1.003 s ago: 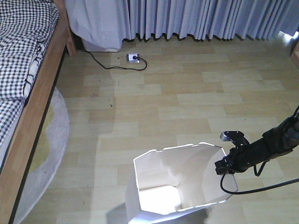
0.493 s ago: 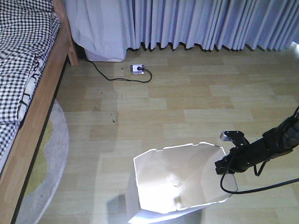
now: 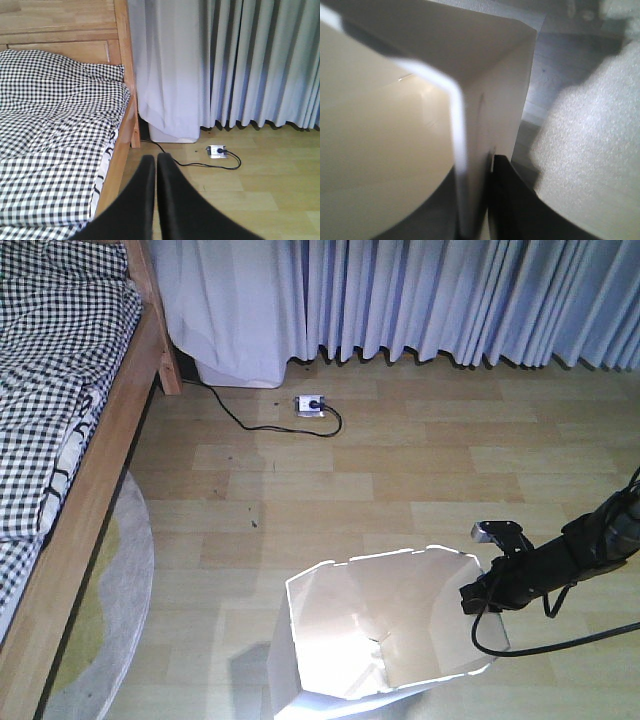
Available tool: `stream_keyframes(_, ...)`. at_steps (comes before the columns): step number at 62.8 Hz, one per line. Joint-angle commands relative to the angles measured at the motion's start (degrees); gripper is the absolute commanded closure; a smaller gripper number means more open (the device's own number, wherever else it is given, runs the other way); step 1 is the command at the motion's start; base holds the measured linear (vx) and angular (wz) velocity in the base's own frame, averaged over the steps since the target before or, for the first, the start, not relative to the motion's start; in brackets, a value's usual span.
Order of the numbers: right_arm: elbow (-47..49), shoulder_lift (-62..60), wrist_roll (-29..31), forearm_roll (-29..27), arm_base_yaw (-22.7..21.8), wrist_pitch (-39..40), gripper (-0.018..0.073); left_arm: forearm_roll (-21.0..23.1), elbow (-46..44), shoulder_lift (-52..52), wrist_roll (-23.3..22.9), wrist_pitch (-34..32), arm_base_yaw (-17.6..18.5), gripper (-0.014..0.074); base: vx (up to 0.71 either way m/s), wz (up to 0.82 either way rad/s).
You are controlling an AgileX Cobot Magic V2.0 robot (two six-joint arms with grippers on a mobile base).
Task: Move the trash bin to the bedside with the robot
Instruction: 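Carry the bin in the right gripper as the base drives toward the bedside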
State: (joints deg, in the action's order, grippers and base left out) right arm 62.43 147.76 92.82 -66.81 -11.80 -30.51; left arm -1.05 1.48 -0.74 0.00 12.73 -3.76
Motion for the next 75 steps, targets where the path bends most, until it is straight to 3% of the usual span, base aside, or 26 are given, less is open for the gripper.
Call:
stream_keyframes(1,0.4,-4.3,-0.2,-2.1,-0.2,-12.3,0.0566,0.2,1.1,-0.8,0.0,-4.1,-0.1,0.0603,0.20,0.05)
stream_keyframes(75,0.4,-4.3,-0.2,-2.1,-0.2,-12.4,0.0566,0.2,1.1,-0.8,0.0,-4.1,-0.1,0.0603,0.26,-0.01)
